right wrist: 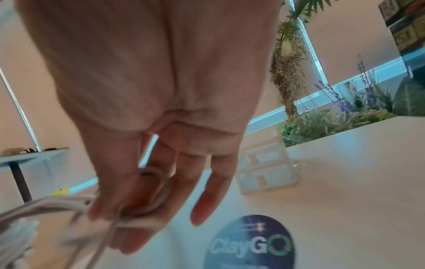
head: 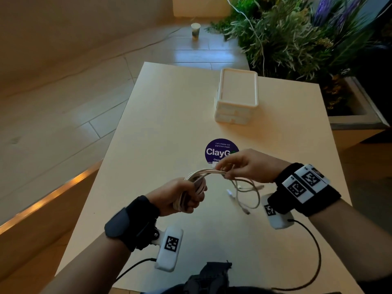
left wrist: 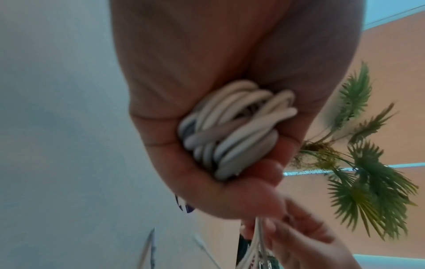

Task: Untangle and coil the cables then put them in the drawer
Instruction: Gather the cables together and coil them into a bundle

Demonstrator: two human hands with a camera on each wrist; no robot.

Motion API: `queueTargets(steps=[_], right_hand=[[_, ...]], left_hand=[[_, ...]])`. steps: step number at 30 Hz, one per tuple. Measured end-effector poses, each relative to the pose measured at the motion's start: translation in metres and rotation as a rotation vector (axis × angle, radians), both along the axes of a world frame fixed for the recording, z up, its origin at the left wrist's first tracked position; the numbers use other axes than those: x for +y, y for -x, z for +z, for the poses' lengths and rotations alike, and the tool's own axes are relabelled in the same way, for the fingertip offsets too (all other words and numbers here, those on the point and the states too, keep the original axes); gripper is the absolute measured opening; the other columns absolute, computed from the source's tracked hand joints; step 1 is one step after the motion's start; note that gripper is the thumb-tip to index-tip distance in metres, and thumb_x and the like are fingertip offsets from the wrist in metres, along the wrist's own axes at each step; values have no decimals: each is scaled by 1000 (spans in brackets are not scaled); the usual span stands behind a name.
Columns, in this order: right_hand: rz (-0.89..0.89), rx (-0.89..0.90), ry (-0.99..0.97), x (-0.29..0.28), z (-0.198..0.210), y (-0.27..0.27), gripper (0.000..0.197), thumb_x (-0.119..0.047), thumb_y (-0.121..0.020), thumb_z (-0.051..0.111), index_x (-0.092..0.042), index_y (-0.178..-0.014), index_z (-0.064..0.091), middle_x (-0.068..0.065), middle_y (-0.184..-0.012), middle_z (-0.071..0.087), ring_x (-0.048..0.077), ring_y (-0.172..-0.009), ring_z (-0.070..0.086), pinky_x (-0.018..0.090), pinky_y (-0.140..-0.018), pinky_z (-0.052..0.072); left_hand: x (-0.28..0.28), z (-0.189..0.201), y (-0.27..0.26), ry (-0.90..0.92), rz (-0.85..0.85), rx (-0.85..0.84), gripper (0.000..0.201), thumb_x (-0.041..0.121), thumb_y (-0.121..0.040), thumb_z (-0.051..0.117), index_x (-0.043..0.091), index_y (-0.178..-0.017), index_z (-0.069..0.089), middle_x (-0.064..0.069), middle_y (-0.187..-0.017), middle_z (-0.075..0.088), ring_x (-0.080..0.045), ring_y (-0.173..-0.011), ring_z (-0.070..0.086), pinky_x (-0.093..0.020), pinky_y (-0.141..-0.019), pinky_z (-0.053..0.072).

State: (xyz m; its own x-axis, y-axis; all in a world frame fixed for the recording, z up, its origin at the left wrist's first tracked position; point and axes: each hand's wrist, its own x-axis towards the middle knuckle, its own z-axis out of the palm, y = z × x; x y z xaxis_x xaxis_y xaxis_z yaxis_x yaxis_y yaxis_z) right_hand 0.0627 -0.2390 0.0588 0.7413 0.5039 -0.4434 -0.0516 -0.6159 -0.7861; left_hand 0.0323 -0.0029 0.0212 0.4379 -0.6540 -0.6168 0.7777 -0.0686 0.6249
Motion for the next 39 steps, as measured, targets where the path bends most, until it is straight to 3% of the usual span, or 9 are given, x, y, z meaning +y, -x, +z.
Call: queueTargets(steps=[3,7,12,18,22,31,34,36,39], right_hand=[[-193,-69,-49,-19,-11,6,25,3,-83,64,-20,-89,73,-13,-67,72,7,-70,64,16,-75,50],[-373,-29,-123,-26,-19,13,13,-1,-88,58,-1,-86,71,11,-78,73,16,-67,67,23,-71,54],[-905,-42,-62,-6,-37,18,26,-10,-88,49,-2,-66,62,8,-60,64,10,-48,53,21,-52,43],[-1310,604,-409,-5,-38,13,40,-11,-83,37,-10,-48,56,-2,-59,44,10,-51,33,21,-49,22],[-1366,893,-699,-12,-28,10,33,-17,-88,38,-5,-61,50,1,-69,44,13,-59,37,23,-59,30],[-1276,798,-692,-5,-33,15,21,-25,-95,46,-18,-78,57,-7,-40,40,8,-47,31,24,-59,23],[-1308,649,-697,-11,-32,13,18,-17,-93,50,-24,-77,57,-12,-73,71,6,-77,50,34,-83,33],[-1297,588,-704,-12,-32,14,18,-15,-90,56,-25,-75,53,-10,-111,69,11,-109,51,47,-105,23],[-1284,377,-579,-9,-34,17,22,-14,-89,60,-23,-71,51,-5,-106,62,15,-109,45,40,-104,23]], left_hand=[[15,-9,0,-21,70,39,23,4,-61,42,11,-82,50,-3,-61,49,-11,-44,40,-18,-42,36],[29,-16,2,-3,135,86,24,1,-59,41,17,-76,38,-4,-61,46,-12,-44,34,-17,-39,31],[17,-17,6,-58,78,-10,24,2,-61,39,12,-81,45,-4,-58,44,-12,-44,30,-14,-39,26],[12,-24,15,-155,26,-87,12,19,-74,48,10,-81,51,-2,-56,45,-12,-45,31,-15,-39,25],[19,-34,20,-244,8,-115,18,26,-76,50,9,-82,51,0,-55,46,-11,-45,31,-16,-41,24],[22,-42,23,-308,-27,-122,16,27,-77,49,11,-78,50,-2,-58,43,-11,-43,31,-16,-40,24],[22,-43,23,-300,-9,-103,16,27,-77,49,11,-78,50,-2,-57,43,-12,-44,30,-16,-41,24],[22,-44,22,-292,-7,-99,14,25,-76,48,12,-77,50,-2,-56,42,-12,-44,29,-16,-41,23],[21,-45,21,-282,-24,-95,12,24,-77,47,12,-75,50,-1,-56,42,-12,-43,30,-16,-40,24]])
